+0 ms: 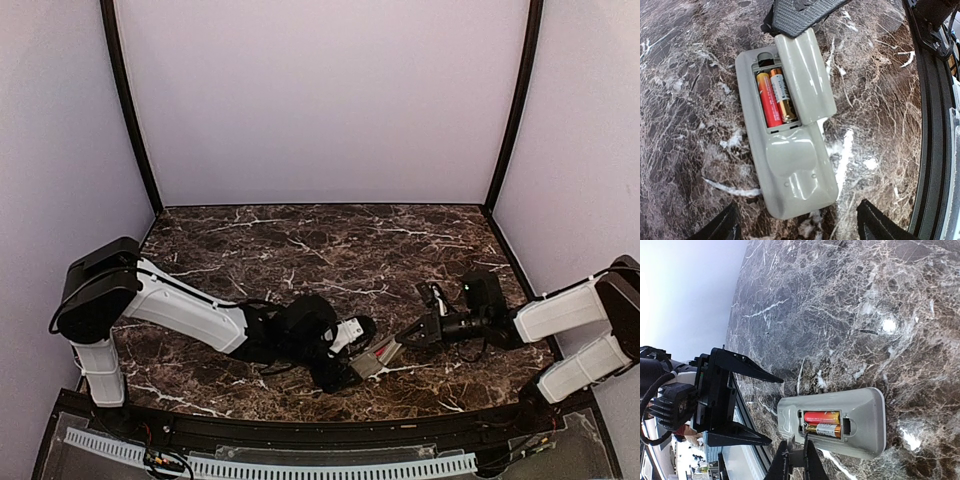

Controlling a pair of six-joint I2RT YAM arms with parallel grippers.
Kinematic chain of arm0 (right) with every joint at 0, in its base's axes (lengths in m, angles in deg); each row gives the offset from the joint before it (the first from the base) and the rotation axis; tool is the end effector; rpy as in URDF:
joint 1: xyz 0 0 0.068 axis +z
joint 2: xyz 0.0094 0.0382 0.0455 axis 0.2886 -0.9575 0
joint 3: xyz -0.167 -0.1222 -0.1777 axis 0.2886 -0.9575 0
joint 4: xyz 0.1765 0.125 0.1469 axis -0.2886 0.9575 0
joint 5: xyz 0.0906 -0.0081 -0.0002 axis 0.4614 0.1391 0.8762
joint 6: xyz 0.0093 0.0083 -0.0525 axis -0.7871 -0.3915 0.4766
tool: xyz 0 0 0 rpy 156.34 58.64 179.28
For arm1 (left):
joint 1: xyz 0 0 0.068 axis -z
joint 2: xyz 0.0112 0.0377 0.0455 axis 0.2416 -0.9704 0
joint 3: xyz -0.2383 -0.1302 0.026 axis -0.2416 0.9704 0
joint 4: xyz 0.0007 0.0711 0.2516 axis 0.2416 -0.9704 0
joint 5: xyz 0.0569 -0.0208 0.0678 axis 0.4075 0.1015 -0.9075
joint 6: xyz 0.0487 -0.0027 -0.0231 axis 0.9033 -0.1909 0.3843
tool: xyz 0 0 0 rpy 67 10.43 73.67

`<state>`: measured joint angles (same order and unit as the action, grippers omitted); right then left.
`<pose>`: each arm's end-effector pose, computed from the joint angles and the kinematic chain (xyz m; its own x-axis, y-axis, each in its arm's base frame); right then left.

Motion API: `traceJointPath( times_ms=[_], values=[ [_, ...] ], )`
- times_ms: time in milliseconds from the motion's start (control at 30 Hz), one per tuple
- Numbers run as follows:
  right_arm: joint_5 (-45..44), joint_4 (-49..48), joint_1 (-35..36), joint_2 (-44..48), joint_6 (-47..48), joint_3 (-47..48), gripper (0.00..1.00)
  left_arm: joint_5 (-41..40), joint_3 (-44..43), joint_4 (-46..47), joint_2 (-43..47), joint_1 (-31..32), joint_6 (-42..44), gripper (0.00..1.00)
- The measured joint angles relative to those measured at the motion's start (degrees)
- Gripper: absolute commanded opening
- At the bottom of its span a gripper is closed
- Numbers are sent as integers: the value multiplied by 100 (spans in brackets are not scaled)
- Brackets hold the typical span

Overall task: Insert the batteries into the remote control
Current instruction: Load the battery cover onto the remote control without the battery cover.

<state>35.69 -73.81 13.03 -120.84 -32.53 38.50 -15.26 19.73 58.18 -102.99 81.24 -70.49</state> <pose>0.1782 0.1306 0.1281 -0.9496 0.0051 -0.3134 -0.2761 0.4596 0.8441 0.1460 -0.3621 0.1427 -0.2864 0.5772 -0.7648 0.9451 0.3011 -0.1266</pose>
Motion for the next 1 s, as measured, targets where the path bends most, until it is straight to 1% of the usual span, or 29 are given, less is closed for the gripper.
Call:
traceJointPath(
  times_ms=[267,667,1000],
  values=[
    [2,-461,20,-114,-63,-66,0,-131,-160,46,-90,63,-7,79],
    [-111,-1123,20,-584,-168,-66,0,-170,-289,109,-404,61,-190,75],
    [-286,-1204,20,-651,-138,-140,0,-190,-378,109,-479,61,-284,72]
  ],
)
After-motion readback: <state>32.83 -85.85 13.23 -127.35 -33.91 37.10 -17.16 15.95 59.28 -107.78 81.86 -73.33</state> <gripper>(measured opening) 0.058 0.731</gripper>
